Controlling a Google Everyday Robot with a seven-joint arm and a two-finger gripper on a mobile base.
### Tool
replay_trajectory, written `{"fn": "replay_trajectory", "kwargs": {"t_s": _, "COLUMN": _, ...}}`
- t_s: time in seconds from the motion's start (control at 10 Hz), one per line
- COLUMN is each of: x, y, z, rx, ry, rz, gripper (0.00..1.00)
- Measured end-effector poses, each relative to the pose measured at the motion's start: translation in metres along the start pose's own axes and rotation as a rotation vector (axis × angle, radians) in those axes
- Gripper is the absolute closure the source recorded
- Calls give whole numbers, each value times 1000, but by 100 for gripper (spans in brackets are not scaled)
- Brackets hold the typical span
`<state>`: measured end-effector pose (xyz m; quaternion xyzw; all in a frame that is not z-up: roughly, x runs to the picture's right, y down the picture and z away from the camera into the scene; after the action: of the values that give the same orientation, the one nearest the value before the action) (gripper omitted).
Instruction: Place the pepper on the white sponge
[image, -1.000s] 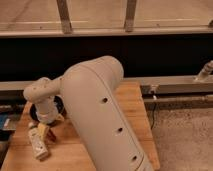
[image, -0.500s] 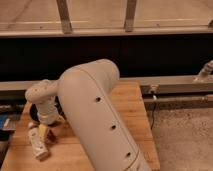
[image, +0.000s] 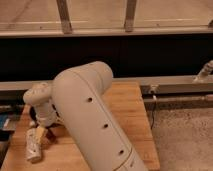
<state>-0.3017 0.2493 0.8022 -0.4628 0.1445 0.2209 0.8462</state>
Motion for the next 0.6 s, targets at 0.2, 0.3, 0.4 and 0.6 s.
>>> {"fn": "replay_trajectory", "kwargs": {"t_s": 0.2, "x": -4, "y": 6, "z": 3, "rx": 9, "ry": 8, "rz": -6, "gripper": 20}}
{"fn": "replay_trajectory", "kwargs": {"t_s": 0.3, "x": -4, "y": 5, "z": 3, "rx": 11, "ry": 7, "rz": 0, "gripper": 24}}
{"fn": "replay_trajectory", "kwargs": {"t_s": 0.4, "x": -4, "y": 4, "z": 3, "rx": 13, "ry": 5, "rz": -1, "gripper": 35}}
{"fn": "replay_trajectory", "kwargs": {"t_s": 0.6, "x": -5, "y": 7, "z": 3, "rx": 23, "ry": 12, "rz": -6, "gripper": 55}}
